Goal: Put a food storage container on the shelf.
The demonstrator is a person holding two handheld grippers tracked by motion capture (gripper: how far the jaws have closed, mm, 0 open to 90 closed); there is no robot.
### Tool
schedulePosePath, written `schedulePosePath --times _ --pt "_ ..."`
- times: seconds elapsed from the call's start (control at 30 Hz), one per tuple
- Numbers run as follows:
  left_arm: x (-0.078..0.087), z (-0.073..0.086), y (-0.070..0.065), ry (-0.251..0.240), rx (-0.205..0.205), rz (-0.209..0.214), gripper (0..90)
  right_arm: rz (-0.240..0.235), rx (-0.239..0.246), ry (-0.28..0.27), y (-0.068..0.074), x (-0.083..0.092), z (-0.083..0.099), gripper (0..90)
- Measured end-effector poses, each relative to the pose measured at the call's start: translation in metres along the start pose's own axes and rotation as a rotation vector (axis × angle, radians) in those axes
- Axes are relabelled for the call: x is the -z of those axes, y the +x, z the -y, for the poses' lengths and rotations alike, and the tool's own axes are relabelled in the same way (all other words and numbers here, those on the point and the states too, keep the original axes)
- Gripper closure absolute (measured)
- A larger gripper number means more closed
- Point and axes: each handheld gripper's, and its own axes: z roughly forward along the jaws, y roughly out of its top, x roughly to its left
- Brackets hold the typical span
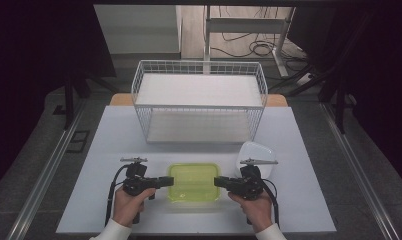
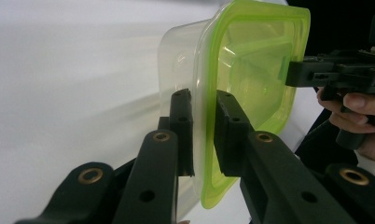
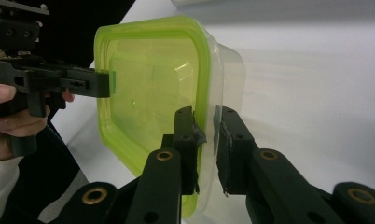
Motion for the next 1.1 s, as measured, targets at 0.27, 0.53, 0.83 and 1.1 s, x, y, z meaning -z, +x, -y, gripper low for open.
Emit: schedulePosePath --times 0.27,0.53,0.83,1.1 --pt "0.012 -0.004 -0.014 -0.032 -0.072 -0.023 79.2 -0.003 0.075 -0.024 0.01 0.008 -0.005 78.3" --pt "0.02 -0.007 -0.024 -0.068 -0.119 -0.02 79.2 -0.001 0.135 -0.05 0.018 0.018 -0.008 78.1" --pt "0.032 -0.011 -0.04 -0.112 -0.177 -0.016 79.4 0.009 0.233 -0.1 0.036 0.037 -0.017 78.0" --pt "0.032 -0.015 -0.044 -0.124 -0.185 -0.009 79.4 0.013 0.272 -0.126 0.039 0.045 -0.023 78.0"
